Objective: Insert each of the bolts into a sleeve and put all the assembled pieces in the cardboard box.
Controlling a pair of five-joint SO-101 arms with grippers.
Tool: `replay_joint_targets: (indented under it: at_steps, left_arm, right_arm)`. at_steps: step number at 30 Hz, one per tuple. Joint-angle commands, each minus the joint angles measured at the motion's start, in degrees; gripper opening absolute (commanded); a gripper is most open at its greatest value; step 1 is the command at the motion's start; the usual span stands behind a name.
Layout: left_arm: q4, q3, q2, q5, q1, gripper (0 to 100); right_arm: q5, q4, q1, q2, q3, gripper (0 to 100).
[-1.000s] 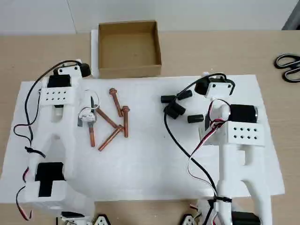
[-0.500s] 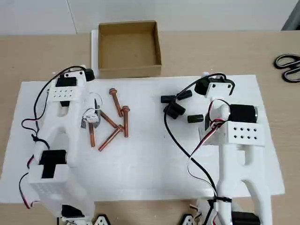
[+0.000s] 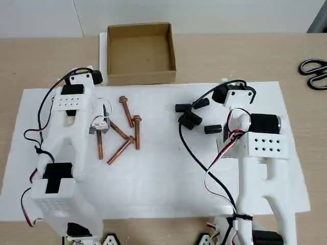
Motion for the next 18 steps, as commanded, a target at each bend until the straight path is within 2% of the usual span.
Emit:
replay_joint_targets:
  at_steps: [1,7,15,18]
  left_arm:
    - [-1.49,-2.33,0.18,-0.26,0.09,11]
    - [-1.14,-2.33,5.98,-0.26,-0.09,11]
    - [-1.14,-3.21,5.71,-0.26,0.00,11]
    - [-1.14,-3.65,5.98,-0.26,0.09,6]
  right_arm:
    - [0.35,-0.22,0.40,0.13,-2.29,0.5]
    - [0.26,-0.22,0.40,0.13,-2.29,0.5]
    - [0.26,0.13,0.40,0.13,-2.29,0.5]
    - [0.26,0.13,0.40,0.13,-2.29,0.5]
